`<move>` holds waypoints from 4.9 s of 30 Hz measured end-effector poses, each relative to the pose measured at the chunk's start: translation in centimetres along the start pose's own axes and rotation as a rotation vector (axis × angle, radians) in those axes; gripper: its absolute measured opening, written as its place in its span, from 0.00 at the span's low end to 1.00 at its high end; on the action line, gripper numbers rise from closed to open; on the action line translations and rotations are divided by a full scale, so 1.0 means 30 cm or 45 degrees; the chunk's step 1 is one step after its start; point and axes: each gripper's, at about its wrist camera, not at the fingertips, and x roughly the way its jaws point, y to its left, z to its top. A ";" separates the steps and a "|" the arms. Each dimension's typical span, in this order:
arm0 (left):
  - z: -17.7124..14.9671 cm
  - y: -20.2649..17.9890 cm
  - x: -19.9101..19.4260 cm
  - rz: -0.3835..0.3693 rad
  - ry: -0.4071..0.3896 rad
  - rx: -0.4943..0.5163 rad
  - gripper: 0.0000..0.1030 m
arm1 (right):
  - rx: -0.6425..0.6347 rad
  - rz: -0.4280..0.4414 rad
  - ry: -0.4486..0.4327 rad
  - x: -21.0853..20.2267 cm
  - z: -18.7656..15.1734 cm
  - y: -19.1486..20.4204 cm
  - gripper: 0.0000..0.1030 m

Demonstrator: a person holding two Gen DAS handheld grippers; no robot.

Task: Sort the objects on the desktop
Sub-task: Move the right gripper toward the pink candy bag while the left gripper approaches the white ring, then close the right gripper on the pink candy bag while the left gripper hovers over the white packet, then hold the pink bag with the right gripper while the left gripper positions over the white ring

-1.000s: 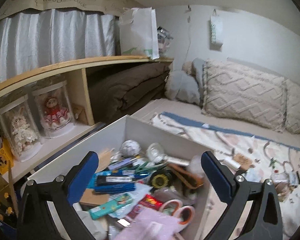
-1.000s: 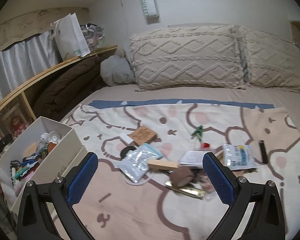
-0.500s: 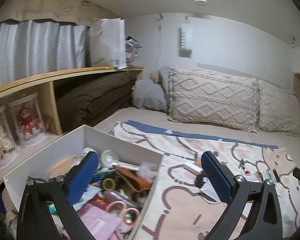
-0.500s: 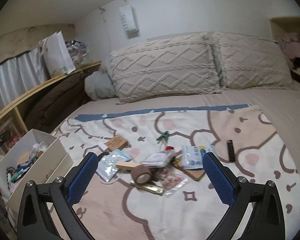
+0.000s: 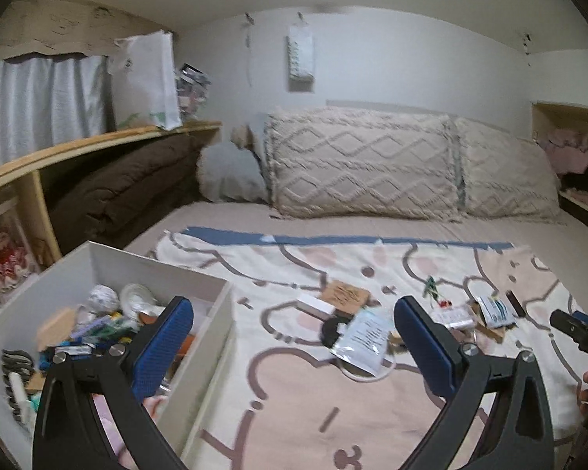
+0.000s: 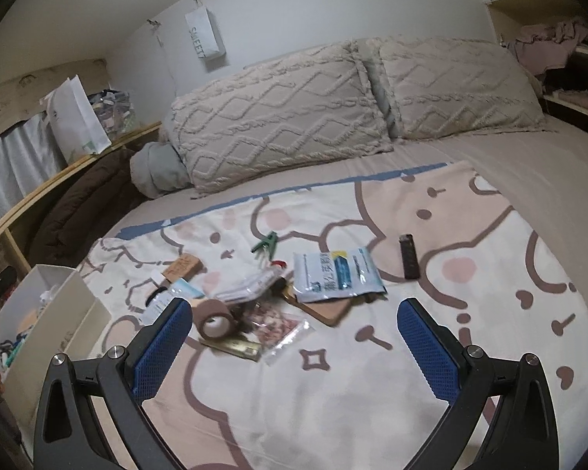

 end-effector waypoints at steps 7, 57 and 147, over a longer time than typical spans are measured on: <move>-0.071 -0.076 0.078 -0.103 0.122 0.017 1.00 | 0.033 0.002 0.029 0.021 -0.037 -0.040 1.00; -0.292 -0.239 0.574 -0.254 0.662 -0.087 1.00 | -0.092 0.135 0.385 0.202 -0.275 0.143 1.00; -0.363 -0.271 0.364 -0.376 0.577 -0.075 0.37 | 0.222 0.305 0.255 0.131 -0.323 0.041 0.17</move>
